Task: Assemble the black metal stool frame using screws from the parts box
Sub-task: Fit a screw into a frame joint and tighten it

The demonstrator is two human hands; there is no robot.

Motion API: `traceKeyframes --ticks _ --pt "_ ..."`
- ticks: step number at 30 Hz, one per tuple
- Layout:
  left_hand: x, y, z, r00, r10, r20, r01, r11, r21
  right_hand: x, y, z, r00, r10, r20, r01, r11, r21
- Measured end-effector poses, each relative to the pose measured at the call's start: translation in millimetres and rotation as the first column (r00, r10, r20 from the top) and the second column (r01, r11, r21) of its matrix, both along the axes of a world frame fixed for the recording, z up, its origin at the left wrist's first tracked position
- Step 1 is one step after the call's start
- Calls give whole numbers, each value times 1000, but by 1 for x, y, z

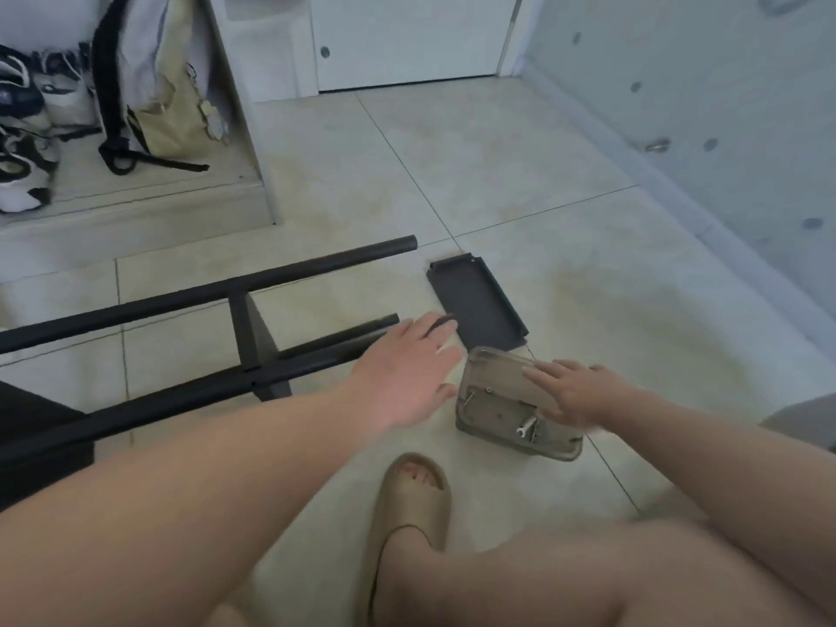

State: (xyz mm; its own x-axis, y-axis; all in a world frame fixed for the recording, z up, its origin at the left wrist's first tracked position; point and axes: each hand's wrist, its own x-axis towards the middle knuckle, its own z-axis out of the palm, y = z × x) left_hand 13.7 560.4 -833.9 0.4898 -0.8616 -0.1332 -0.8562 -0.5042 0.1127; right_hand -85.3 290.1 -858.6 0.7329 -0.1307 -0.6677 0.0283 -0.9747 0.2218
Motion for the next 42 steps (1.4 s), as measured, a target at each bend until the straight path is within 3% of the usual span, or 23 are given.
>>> traceKeyframes --ticks 4,8,14,19,23,32,37,42 --pt "-13 -37 -49 982 -158 -107 161 987 23 8 -23 -44 987 -124 -102 126 992 13" --pt "-13 -57 -104 962 -185 -201 215 967 139 16 -23 -100 960 -142 -241 162 985 64" --pt "-16 -53 -164 965 -201 -168 230 958 172 25 -32 -161 932 -225 -286 252 966 62" --pt "-17 -65 -177 974 -197 -111 206 975 77 10 -40 -190 951 -141 -274 156 987 33" --pt "-10 -70 -183 974 -183 -132 189 981 33 11 -46 -202 965 -162 -207 181 981 76" --pt "-17 -73 -188 985 -129 -117 136 989 59 8 -43 -210 943 -7 -332 21 999 36" --pt "-17 -74 -185 983 -136 -124 144 988 63 7 -43 -209 950 -36 -309 56 997 59" --pt "-16 -75 -180 982 -123 -145 135 988 79 6 -43 -201 941 -205 -269 249 958 140"
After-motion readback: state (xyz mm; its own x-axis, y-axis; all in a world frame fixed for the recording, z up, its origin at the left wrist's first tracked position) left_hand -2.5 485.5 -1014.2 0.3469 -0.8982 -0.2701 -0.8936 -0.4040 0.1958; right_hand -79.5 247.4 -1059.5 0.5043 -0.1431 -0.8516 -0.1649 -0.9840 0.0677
